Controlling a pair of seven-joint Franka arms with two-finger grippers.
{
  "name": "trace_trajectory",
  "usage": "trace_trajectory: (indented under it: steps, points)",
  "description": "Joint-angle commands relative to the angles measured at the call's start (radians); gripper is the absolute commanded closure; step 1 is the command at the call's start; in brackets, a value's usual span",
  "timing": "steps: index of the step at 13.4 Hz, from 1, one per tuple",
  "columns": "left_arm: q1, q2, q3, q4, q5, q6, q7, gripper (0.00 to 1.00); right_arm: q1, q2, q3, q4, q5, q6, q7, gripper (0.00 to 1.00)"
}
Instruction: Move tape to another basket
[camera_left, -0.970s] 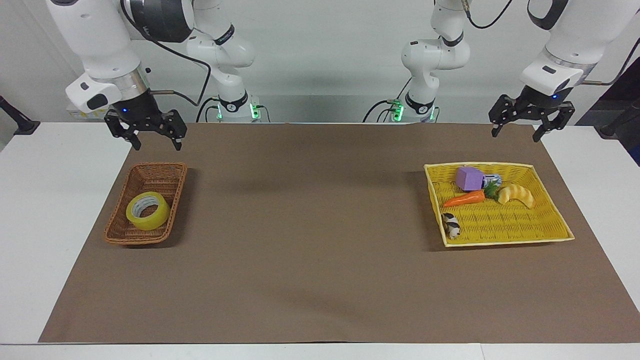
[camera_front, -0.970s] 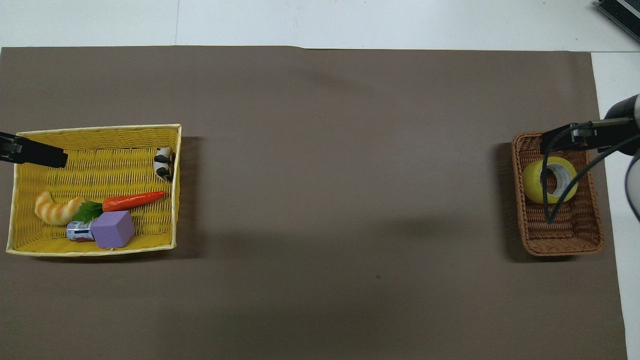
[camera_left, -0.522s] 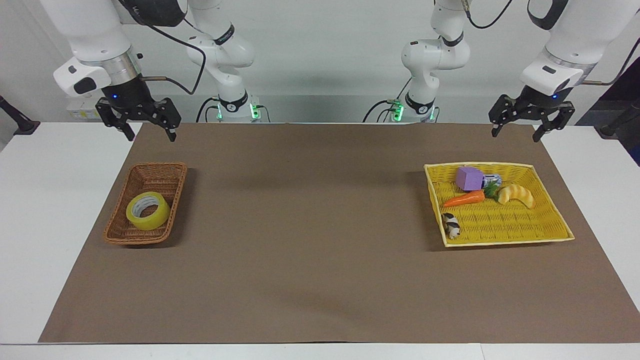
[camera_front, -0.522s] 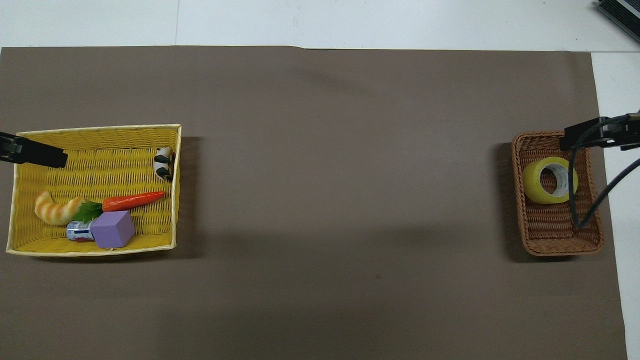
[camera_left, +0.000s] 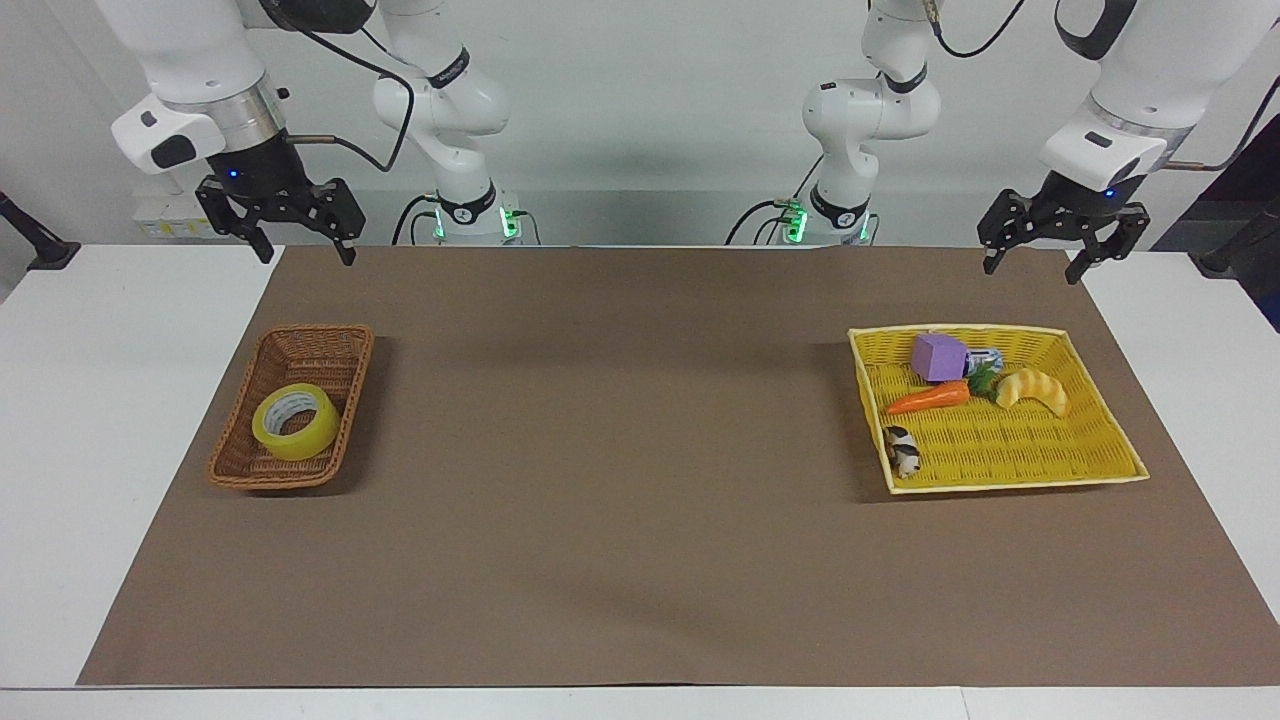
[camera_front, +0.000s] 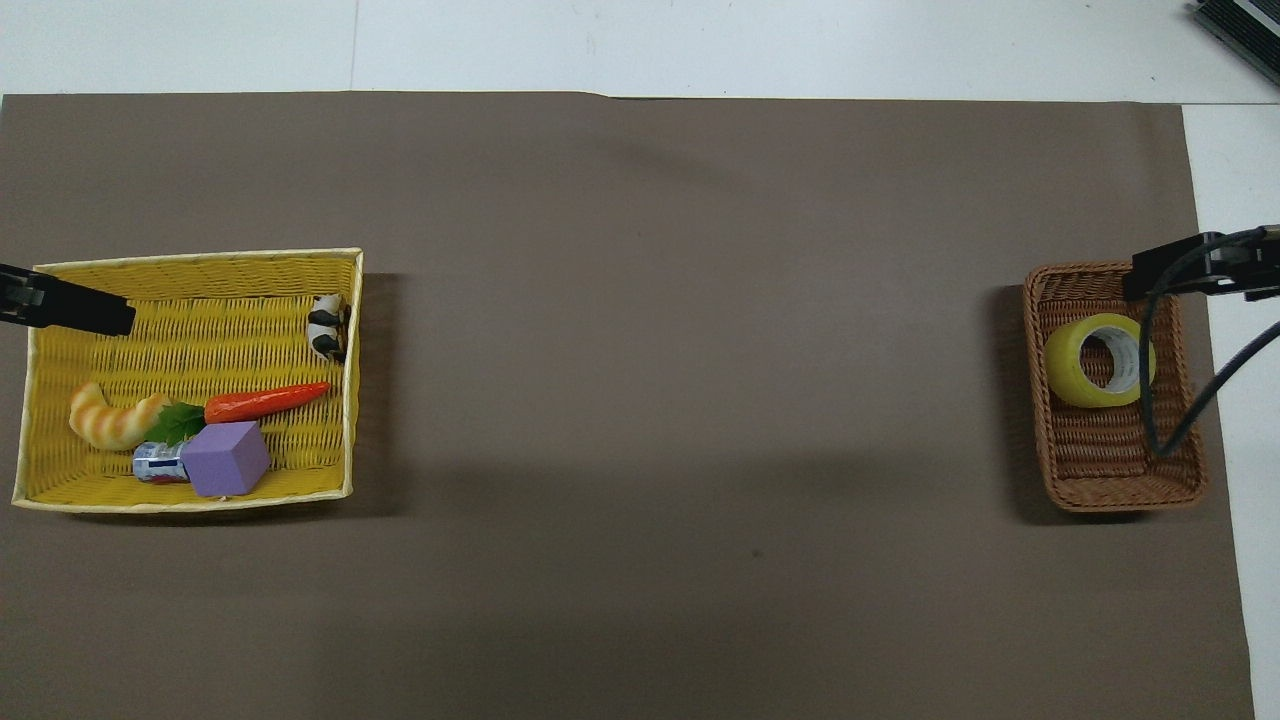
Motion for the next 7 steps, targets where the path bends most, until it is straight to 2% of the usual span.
trace_trajectory:
  steps: [1,4,7]
  points:
    - [0.012,-0.017,-0.008,-0.02,-0.001,0.011,-0.006,0.0,0.052,-0.032,-0.069,-0.035,0.027,-0.005,-0.008,0.0]
    - [0.012,-0.017,-0.008,-0.02,-0.001,0.011,-0.006,0.0,0.112,-0.04,-0.121,-0.042,0.021,-0.017,-0.009,0.0]
    - [0.012,-0.017,-0.008,-0.02,-0.001,0.011,-0.006,0.0,0.1,-0.055,-0.127,-0.069,0.026,-0.017,-0.012,0.0]
